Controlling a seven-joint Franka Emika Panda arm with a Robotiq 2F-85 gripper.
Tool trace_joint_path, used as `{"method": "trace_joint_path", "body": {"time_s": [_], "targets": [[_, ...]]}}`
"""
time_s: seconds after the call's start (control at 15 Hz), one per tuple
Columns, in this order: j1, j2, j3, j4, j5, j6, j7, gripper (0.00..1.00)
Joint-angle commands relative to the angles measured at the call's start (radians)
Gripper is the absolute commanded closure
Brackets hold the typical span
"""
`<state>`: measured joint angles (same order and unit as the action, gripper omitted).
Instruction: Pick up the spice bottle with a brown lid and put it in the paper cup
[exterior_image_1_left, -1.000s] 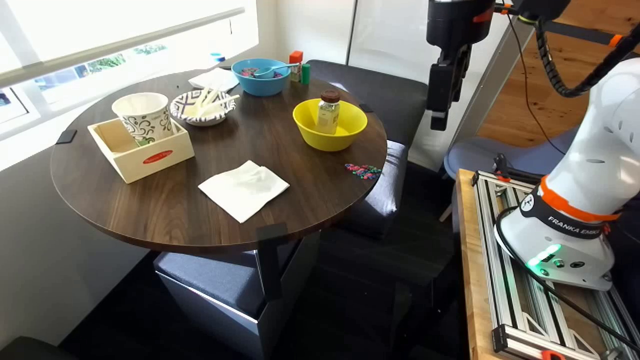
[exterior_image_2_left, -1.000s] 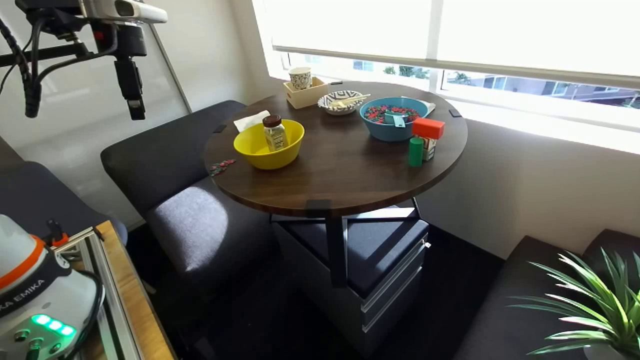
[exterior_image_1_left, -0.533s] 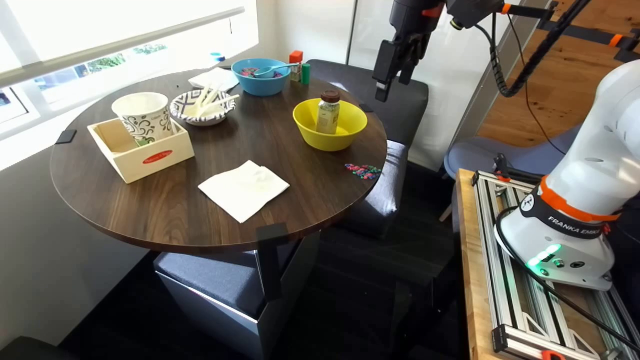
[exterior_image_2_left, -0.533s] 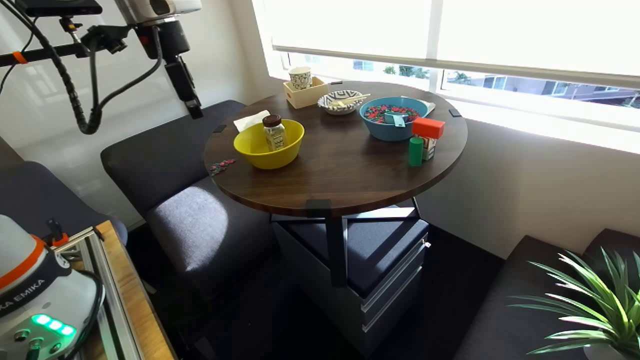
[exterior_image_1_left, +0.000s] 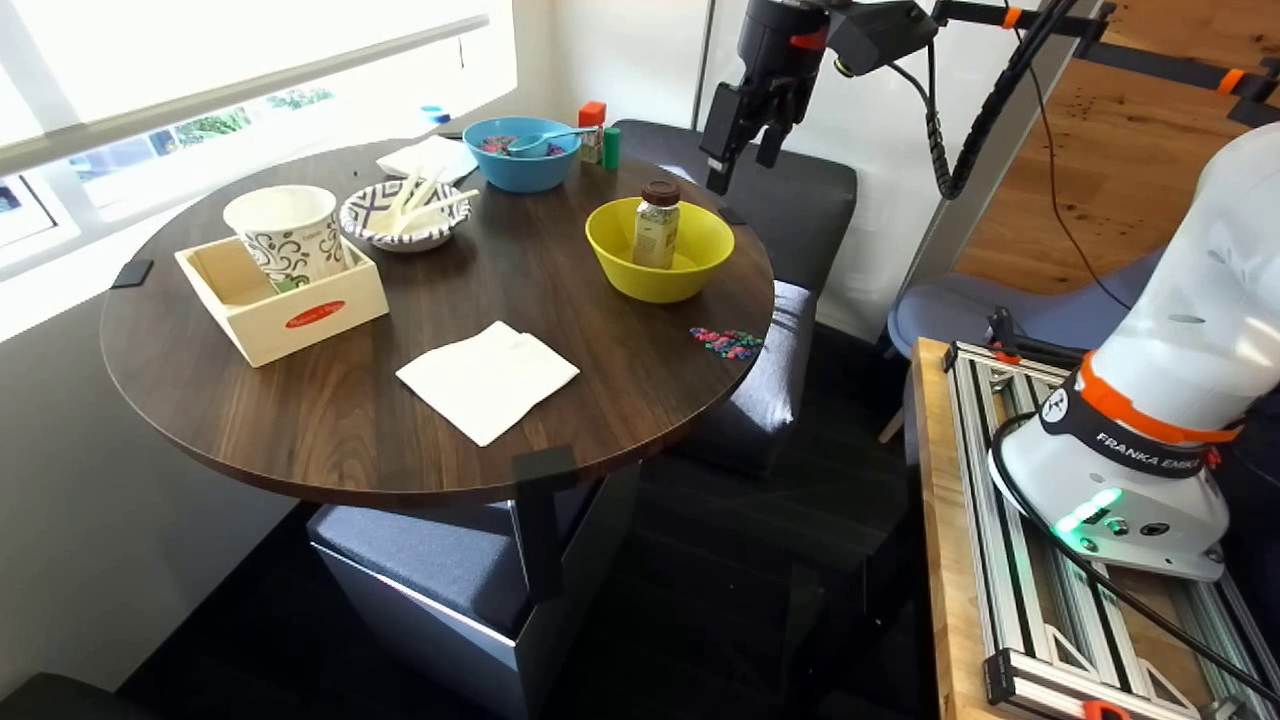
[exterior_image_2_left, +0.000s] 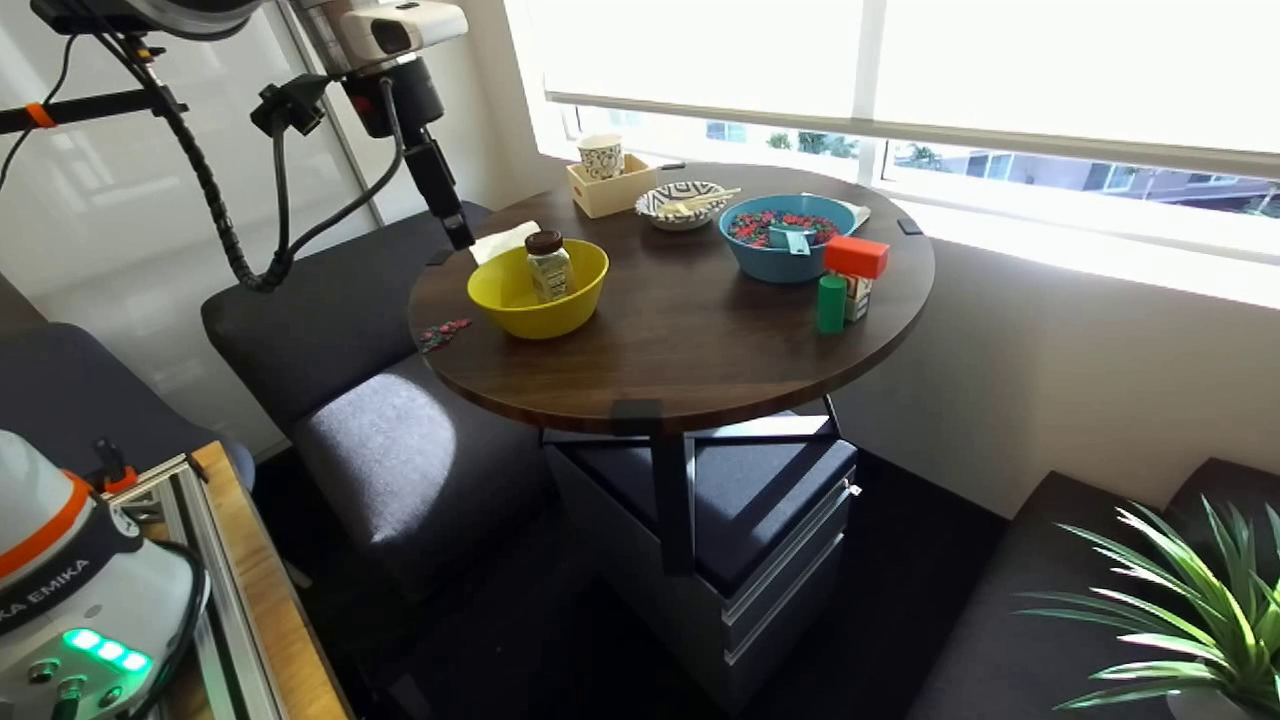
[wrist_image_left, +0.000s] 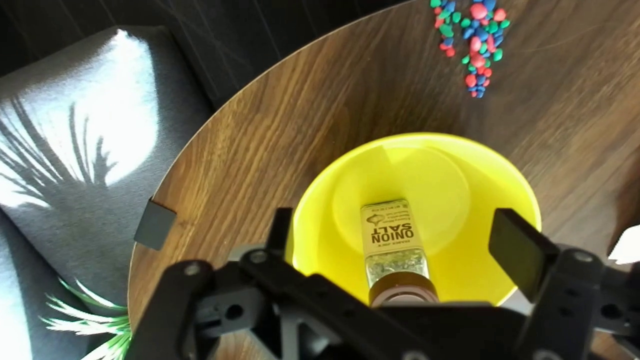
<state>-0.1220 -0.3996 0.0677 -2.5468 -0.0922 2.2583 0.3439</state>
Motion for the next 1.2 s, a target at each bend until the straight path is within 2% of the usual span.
{"method": "trace_joint_path", "body": {"time_s": [0.0, 0.4, 0.67, 1.13], "targets": [[0.004, 0.074, -0.023, 0.038, 0.003, 0.047, -0.023, 0.0], [0.015, 0.278, -0.078, 0.178, 0.043, 0.133, -0.106, 0.0], [0.034, 0.363, -0.076, 0.267, 0.033, 0.051, -0.115, 0.0], [0.057, 0.455, -0.082, 0.305, 0.084, 0.077, -0.147, 0.01]]}}
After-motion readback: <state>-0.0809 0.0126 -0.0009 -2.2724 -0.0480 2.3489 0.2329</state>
